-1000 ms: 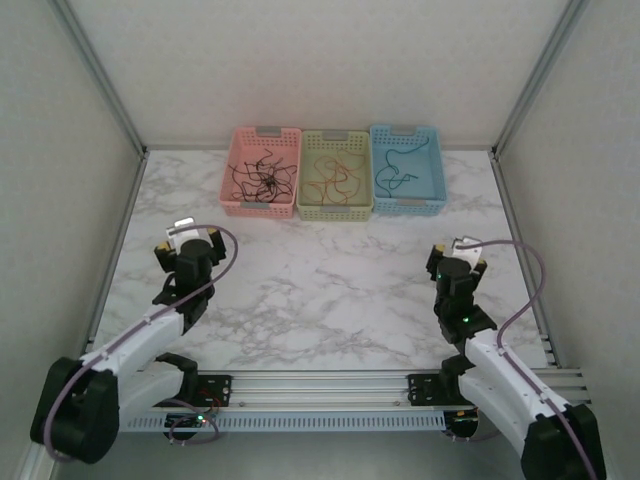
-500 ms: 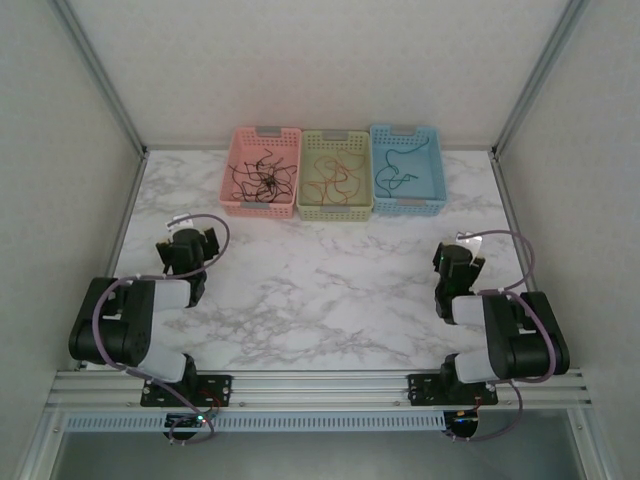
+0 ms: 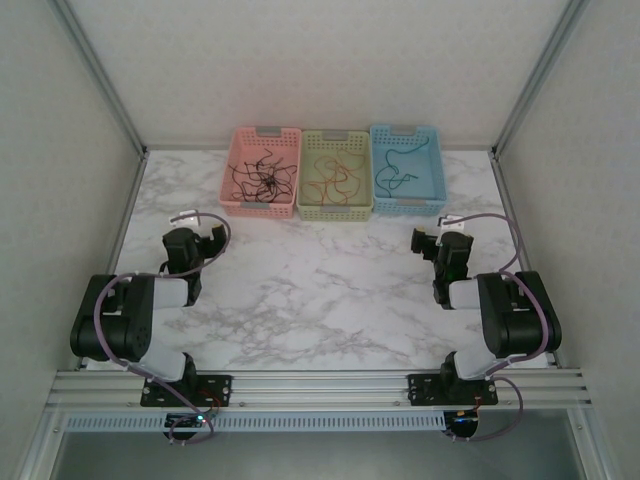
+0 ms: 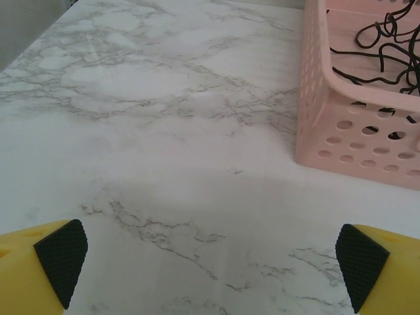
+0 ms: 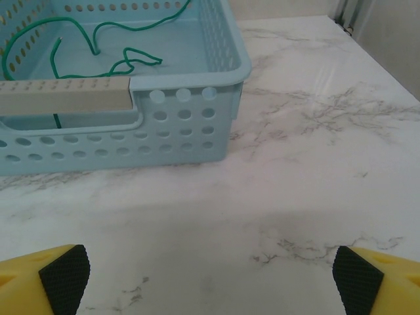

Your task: Untangle the cables

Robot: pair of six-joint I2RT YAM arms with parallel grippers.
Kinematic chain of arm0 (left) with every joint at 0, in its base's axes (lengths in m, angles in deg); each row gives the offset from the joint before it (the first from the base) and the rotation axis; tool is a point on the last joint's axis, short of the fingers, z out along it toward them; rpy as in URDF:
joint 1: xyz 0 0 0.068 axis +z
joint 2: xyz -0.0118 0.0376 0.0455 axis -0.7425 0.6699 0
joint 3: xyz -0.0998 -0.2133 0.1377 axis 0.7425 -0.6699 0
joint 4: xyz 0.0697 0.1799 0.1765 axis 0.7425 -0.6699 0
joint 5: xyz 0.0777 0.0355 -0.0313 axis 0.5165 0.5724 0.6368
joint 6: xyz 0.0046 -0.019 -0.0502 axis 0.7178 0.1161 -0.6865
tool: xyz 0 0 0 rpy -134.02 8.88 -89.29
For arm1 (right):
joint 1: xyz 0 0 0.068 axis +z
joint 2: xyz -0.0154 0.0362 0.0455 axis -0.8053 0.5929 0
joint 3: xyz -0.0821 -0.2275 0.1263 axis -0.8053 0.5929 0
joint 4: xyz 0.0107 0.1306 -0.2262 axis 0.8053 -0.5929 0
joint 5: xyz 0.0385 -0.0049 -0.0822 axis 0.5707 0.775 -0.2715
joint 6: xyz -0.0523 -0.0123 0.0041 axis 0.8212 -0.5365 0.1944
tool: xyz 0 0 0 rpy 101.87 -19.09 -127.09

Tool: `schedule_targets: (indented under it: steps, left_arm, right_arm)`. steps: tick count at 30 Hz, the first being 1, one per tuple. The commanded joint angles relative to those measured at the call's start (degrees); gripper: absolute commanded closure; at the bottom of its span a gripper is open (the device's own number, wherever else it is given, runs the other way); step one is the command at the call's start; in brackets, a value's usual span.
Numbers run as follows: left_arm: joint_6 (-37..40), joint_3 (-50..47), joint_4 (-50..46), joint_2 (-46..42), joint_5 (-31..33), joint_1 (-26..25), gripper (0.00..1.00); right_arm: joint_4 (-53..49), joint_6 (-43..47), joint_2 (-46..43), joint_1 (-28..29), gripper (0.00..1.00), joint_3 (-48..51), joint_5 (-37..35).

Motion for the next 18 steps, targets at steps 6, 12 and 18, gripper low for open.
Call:
schedule_targets:
  steps: [6,12,18]
  left_arm:
    - [-0.52,0.0,2.29,0.61,-1.03,0.23,0.0]
    - [-0.45,-0.04,2.35,0.61,-0.77,0.15,0.0]
    - [-0.37,-0.04,2.39,0.61,-0.59,0.06,0.0]
  right_arm:
    - [-1.14,1.56,-0.29,-0.29,0.01,-1.09,3.28]
    - [-1.69,2.04,-0.33,-0.34,0.01,-1.33,4.72]
    - [-1.71,2.04,-0.32,-0.35,0.01,-1.39,4.77]
